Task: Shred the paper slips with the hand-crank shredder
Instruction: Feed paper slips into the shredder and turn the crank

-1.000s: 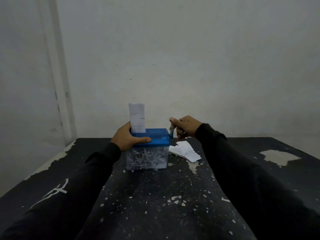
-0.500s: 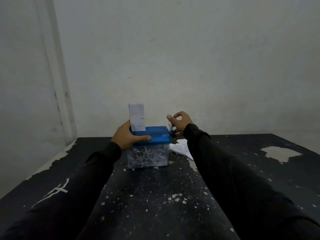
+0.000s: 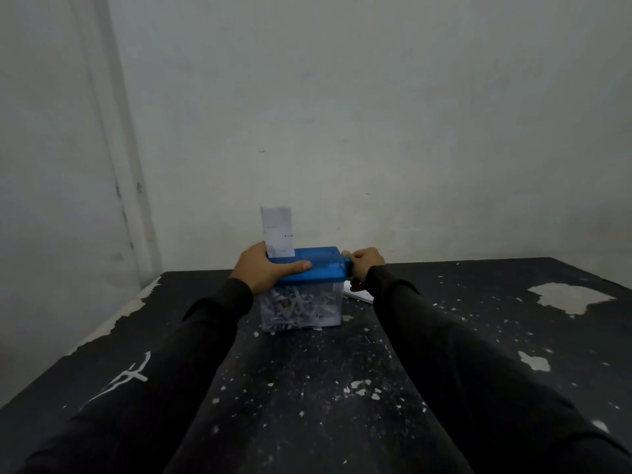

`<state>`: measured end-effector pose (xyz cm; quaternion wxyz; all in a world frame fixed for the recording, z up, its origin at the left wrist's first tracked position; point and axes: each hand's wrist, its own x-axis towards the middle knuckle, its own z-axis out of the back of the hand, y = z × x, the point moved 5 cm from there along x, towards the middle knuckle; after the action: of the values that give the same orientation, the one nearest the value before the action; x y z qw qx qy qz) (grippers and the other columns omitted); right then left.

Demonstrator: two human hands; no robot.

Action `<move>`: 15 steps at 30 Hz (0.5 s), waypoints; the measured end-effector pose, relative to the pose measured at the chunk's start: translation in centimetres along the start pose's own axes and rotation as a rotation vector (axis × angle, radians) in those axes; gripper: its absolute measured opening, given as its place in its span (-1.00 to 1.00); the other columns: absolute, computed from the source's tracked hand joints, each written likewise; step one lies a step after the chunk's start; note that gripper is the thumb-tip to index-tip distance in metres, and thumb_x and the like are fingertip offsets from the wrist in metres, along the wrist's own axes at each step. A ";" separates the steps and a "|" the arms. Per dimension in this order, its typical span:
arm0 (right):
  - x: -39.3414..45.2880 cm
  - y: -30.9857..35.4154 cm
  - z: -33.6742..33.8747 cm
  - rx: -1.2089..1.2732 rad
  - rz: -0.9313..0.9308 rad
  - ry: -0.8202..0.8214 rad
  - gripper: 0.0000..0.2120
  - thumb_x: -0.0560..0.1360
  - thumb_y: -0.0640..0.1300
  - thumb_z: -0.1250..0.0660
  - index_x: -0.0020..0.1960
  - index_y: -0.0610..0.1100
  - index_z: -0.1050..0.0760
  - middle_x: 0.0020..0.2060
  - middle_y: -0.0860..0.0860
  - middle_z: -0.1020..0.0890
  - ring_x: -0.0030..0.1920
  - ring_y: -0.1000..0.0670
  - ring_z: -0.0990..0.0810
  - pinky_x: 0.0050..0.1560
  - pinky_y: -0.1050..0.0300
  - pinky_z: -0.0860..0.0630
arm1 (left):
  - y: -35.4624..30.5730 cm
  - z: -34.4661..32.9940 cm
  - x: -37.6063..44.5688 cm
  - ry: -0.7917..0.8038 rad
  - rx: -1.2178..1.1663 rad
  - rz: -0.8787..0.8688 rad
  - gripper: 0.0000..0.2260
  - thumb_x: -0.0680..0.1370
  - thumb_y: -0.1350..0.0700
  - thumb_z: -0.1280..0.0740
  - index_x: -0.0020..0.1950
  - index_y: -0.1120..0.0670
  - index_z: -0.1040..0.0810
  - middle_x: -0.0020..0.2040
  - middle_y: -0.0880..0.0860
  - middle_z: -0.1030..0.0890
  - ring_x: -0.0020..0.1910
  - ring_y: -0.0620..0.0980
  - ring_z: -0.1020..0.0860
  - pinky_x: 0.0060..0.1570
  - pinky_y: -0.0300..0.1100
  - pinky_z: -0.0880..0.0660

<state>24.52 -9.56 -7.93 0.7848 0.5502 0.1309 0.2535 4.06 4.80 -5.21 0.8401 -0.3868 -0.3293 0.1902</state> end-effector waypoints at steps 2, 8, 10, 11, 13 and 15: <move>-0.2 -1.4 -0.1 -0.048 -0.002 0.024 -0.70 0.66 -0.10 -0.26 -0.17 -0.22 -0.59 -0.27 -0.15 -0.62 -0.39 -0.09 -0.55 -0.35 0.06 -0.57 | 0.0 0.0 0.0 0.016 -0.021 0.008 -0.58 0.31 -0.18 -0.62 0.06 -0.08 -0.60 -0.04 -0.18 -0.66 -0.10 -0.18 -0.63 -0.28 -0.45 -0.50; -3.6 -3.8 0.1 -0.130 0.085 0.025 -0.54 0.67 -0.05 -0.21 -0.39 -0.13 -0.44 -0.45 -0.04 -0.47 -0.43 0.00 -0.41 -0.35 0.11 -0.39 | 0.0 0.5 0.2 0.059 -0.028 -0.006 -0.26 0.14 -0.42 -0.58 0.17 -0.03 -0.65 0.03 -0.10 -0.72 -0.05 -0.11 -0.68 -0.14 -0.28 -0.59; -5.0 -3.8 0.3 -0.102 0.114 0.011 -0.54 0.67 -0.04 -0.19 -0.39 -0.13 -0.41 -0.46 -0.03 -0.44 -0.43 0.00 -0.38 -0.34 0.11 -0.35 | 0.0 0.5 0.3 0.070 -0.021 -0.003 -0.26 0.12 -0.44 -0.58 0.15 -0.03 -0.66 0.02 -0.09 -0.72 -0.06 -0.09 -0.69 -0.10 -0.22 -0.61; -5.8 -3.7 0.4 -0.052 0.124 0.011 -0.56 0.67 -0.03 -0.18 -0.36 -0.13 -0.43 -0.44 -0.04 -0.45 -0.41 0.00 -0.37 -0.34 0.11 -0.33 | -0.1 0.5 0.2 0.077 -0.017 -0.003 -0.26 0.11 -0.44 -0.57 0.14 -0.03 -0.67 0.01 -0.09 -0.73 -0.06 -0.09 -0.69 -0.09 -0.22 -0.62; -7.4 -3.0 0.7 0.099 0.123 0.026 -0.63 0.67 -0.02 -0.15 -0.22 -0.15 -0.51 -0.38 -0.04 -0.50 -0.39 0.02 -0.37 -0.38 0.17 -0.29 | -0.5 0.5 0.2 0.091 -0.010 -0.002 -0.27 0.10 -0.44 -0.56 0.12 -0.04 -0.67 -0.01 -0.11 -0.73 -0.07 -0.12 -0.68 -0.14 -0.28 -0.58; -8.6 -2.3 1.0 0.227 0.118 0.055 -0.68 0.65 -0.04 -0.14 -0.14 -0.16 -0.53 -0.39 -0.03 -0.49 -0.44 0.04 -0.32 -0.44 0.20 -0.22 | -0.5 0.5 0.1 0.093 -0.007 -0.006 -0.26 0.10 -0.43 -0.57 0.13 -0.03 -0.66 -0.01 -0.11 -0.72 -0.07 -0.13 -0.68 -0.15 -0.31 -0.56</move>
<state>18.36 -15.66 -10.34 0.6974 0.6349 0.1478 0.2977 3.77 4.78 -4.49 0.8539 -0.3970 -0.2915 0.1681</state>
